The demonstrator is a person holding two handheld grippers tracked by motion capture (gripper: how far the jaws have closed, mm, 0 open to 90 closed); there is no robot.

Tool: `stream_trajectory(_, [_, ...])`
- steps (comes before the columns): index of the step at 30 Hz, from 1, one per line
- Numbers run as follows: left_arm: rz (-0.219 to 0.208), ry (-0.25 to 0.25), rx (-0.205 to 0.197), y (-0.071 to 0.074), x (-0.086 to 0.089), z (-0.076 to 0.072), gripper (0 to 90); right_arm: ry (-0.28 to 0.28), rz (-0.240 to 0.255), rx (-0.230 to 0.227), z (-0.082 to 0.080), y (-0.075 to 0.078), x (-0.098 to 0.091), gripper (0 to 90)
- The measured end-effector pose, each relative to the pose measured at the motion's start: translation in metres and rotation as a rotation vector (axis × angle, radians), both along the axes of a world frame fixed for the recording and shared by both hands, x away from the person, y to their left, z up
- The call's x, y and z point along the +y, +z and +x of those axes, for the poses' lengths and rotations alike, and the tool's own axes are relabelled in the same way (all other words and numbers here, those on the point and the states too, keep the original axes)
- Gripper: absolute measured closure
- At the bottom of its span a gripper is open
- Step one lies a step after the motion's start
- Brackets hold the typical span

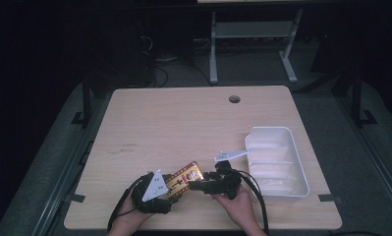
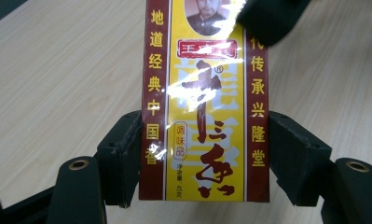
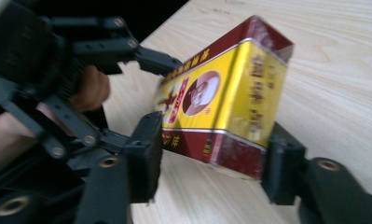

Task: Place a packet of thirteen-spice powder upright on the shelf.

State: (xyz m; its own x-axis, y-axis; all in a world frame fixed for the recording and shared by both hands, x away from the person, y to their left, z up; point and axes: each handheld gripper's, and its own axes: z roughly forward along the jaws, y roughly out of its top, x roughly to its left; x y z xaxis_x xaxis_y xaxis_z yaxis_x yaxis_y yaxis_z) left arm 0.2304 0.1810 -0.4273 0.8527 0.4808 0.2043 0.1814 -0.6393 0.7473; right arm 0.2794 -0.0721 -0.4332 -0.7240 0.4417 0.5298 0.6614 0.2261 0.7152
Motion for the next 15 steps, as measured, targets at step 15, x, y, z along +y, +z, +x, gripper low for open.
stream_trajectory(15, [-0.025,-0.042,0.027,-0.004,-0.002,0.004,27.6,0.064,-0.039,-0.123,-0.009,0.023,0.002,67.8])
